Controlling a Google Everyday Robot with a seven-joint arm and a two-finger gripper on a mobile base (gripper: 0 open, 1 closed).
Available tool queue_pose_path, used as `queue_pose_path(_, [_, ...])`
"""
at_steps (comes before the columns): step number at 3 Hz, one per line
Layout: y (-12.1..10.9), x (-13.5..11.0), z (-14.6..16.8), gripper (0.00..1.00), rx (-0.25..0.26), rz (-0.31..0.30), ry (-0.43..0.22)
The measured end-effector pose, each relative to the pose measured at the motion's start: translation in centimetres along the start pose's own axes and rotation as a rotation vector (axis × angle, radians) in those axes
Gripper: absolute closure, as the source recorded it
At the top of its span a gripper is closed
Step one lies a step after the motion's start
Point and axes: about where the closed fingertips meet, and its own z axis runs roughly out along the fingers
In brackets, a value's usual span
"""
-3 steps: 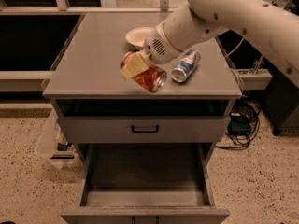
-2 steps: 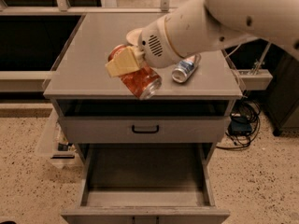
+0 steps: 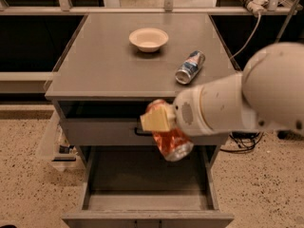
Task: Place coke can into middle drawer
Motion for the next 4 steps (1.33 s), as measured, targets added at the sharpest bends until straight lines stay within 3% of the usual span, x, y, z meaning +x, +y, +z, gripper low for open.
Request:
queue_pose_path(1, [-5.3, 7.7, 0.9, 1.0, 0.152, 0.122, 0.111])
queue_pose_path(2, [-6.2, 9.3, 1.1, 1.0, 0.186, 0.157, 0.141])
queue_pose_path(3, [-6.2, 9.3, 1.2, 1.0, 0.183, 0.157, 0.14])
queue_pose_path(4, [-7.1, 10.2, 2.0, 1.0, 0.188, 0.196, 0.14])
